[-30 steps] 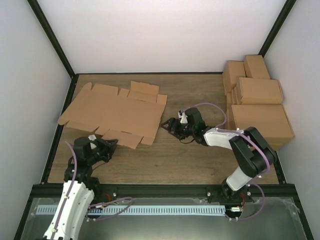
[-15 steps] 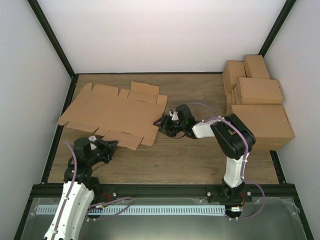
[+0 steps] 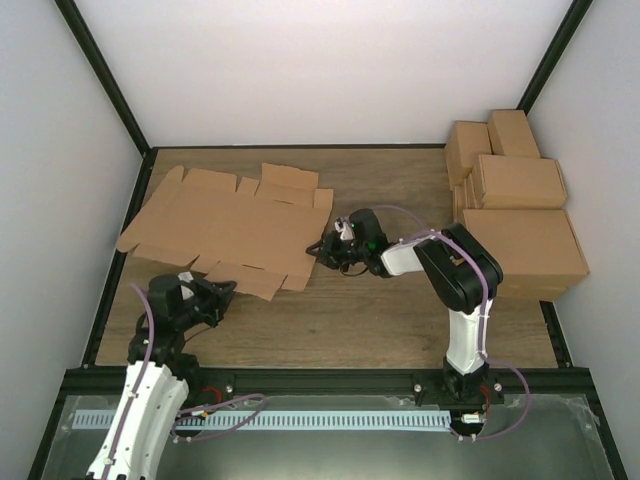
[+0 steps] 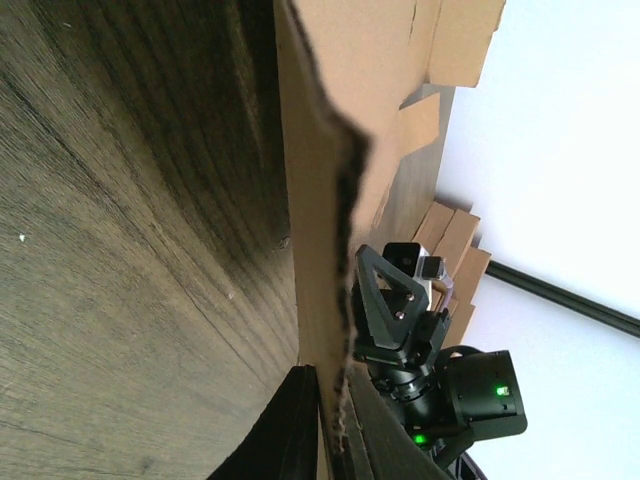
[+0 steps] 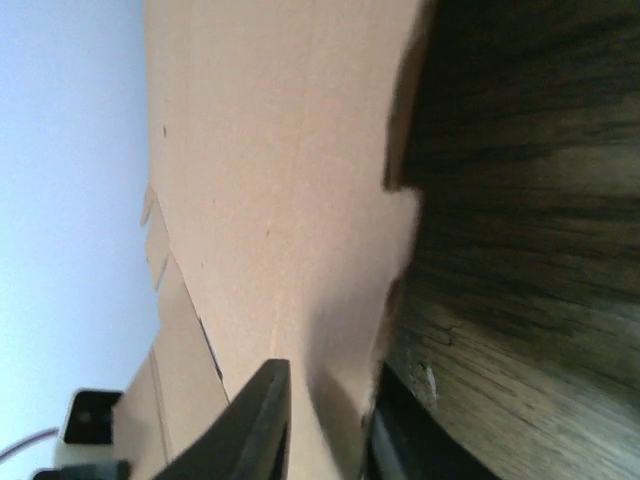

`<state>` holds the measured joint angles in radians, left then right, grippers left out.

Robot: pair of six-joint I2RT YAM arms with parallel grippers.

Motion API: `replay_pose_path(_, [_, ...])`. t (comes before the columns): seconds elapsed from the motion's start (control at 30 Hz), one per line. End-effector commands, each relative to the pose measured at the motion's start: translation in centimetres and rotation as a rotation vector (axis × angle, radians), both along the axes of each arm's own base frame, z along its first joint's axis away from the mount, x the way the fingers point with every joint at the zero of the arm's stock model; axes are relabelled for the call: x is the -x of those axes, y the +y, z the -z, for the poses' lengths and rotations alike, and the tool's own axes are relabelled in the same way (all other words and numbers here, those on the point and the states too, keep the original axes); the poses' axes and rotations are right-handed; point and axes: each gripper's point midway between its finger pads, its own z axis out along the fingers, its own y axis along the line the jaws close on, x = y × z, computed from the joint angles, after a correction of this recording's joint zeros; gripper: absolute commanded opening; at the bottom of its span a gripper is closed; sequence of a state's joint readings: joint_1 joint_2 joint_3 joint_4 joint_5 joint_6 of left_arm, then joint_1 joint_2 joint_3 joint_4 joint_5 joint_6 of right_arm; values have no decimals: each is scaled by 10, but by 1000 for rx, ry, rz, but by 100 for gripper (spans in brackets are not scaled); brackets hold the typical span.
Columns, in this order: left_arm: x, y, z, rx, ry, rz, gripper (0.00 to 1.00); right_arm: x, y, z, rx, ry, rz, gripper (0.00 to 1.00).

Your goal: Fold the paper box

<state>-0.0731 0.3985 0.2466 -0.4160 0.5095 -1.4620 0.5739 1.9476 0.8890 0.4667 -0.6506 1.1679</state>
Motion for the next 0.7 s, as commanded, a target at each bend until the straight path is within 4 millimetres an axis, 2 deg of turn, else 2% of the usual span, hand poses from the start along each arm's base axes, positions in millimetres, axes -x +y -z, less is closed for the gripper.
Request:
replay_pose_path(0.0, [-4,-3,-23,-2,-66,26,11,-8,12,-30,-36,-92,-27,11])
replay_pose_path(0.03, [-5,-3,-27,-10,-80,31,16,-10,12,-34,-23,-115,-30,4])
replay_pose_path(0.07, [-7,-4,-32,-19,-97,36,26,-13,11,-37,-3,-137,-30,1])
replay_pose_path(0.1, [-9,-4,-40,-31,-126,44,46,-14,9,-38,27,-148,-32,1])
replay_pose_path(0.13, [-12,-4,-51,-47,-168,55,63,-17,8,-42,48,-178,-35,1])
replay_pose_path(0.2, [-18,-3,-74,-103,-231,75,85,-22,4,-51,89,-234,-40,1])
replay_pose_path(0.23, [-20,-1,-86,-150,-257,85,91,-24,1,-58,108,-265,-42,1])
replay_pose_path(0.3, [-25,6,-122,-266,-317,99,99,-27,-7,-69,148,-327,-46,1])
replay_pose_path(0.47, [-32,11,-188,-481,-455,172,100,-28,-27,-105,257,-490,-89,1])
replay_pose_path(0.57, [-35,8,-219,-551,-564,213,100,-13,-31,-128,277,-559,-169,1])
replay_pose_path(0.67, [-39,9,-241,-630,-650,238,100,12,-33,-149,267,-576,-280,1])
